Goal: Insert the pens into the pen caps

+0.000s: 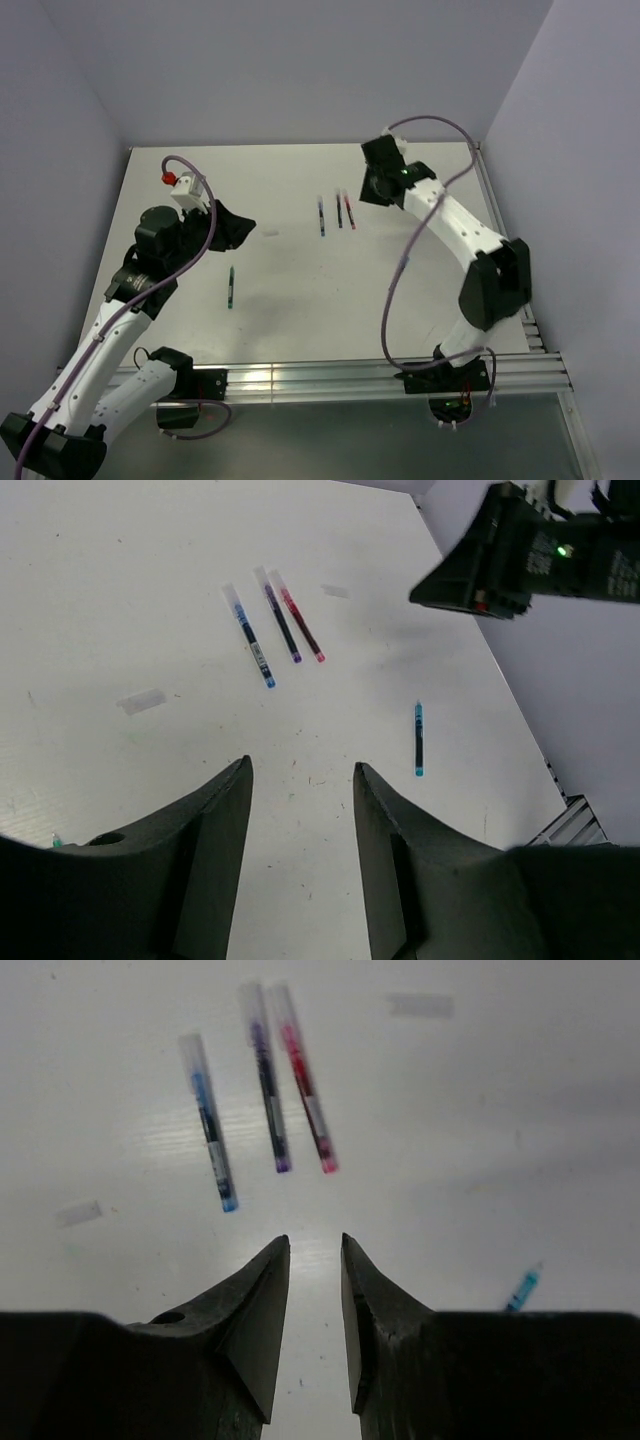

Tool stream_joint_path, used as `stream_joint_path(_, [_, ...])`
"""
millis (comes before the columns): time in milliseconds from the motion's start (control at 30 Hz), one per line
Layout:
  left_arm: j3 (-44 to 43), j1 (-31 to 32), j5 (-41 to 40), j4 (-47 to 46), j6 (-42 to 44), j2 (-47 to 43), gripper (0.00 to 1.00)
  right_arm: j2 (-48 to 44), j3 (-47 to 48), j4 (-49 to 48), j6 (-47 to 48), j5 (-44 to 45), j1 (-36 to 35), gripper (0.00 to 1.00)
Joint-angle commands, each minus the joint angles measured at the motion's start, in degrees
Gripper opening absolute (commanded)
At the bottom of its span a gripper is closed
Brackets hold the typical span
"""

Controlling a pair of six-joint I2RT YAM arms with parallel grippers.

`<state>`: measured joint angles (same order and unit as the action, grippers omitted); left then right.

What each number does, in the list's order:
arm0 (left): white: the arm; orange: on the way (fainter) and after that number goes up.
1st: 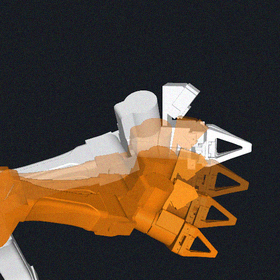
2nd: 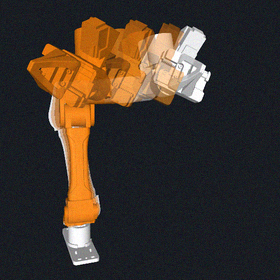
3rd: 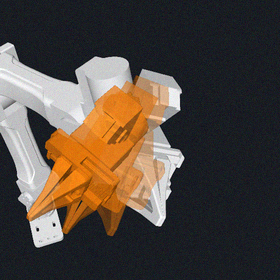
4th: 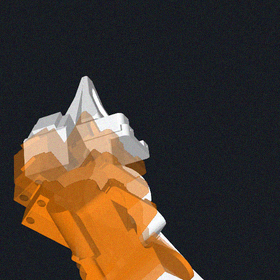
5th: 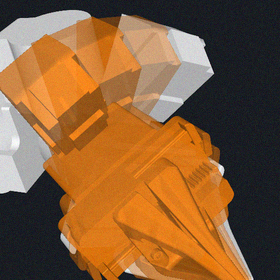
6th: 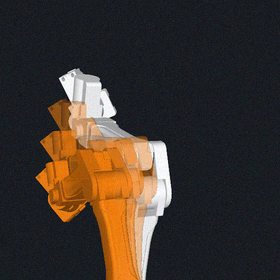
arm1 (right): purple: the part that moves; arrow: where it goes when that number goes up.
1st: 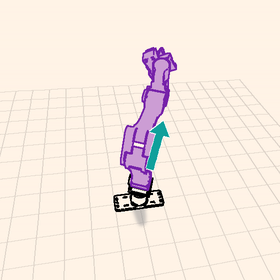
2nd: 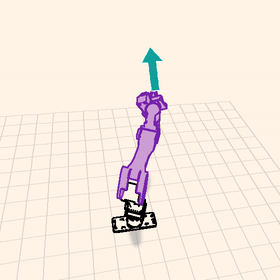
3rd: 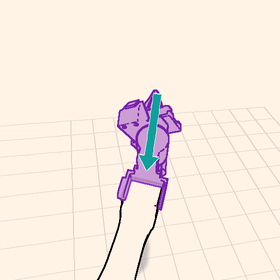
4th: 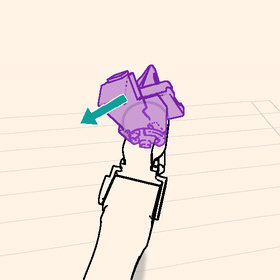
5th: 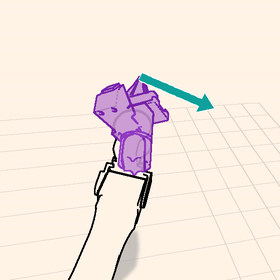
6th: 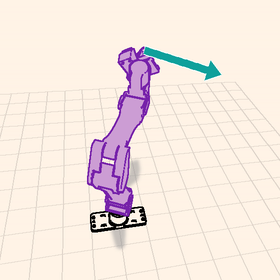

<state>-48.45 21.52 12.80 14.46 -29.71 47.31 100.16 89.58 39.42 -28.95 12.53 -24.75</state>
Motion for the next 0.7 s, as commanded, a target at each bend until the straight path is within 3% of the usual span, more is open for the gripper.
stream_joint_path(0, [-0.2,-0.2,1.1,-1.5,-1.0,-1.3,0.5,-8.4,-13.8,0.2,-8.2,6.1,0.8,0.33])
stream_joint_path(167, [-0.2,-0.2,1.2,-1.2,-1.5,-2.4,0.51,-17.6,-32.8,-2.8,-15.6,7.1,2.1,0.31])
stream_joint_path(267, [-0.2,-0.3,1.2,-1.4,-1.8,-3.3,0.51,-18.9,-38.6,-4.7,-18.3,7.6,3.0,0.31])
stream_joint_path(667, [0.3,-0.4,2.2,-1.8,-2.1,-3.5,0.51,-14.2,-42.3,-12.8,-21.7,4.8,5.9,0.3])
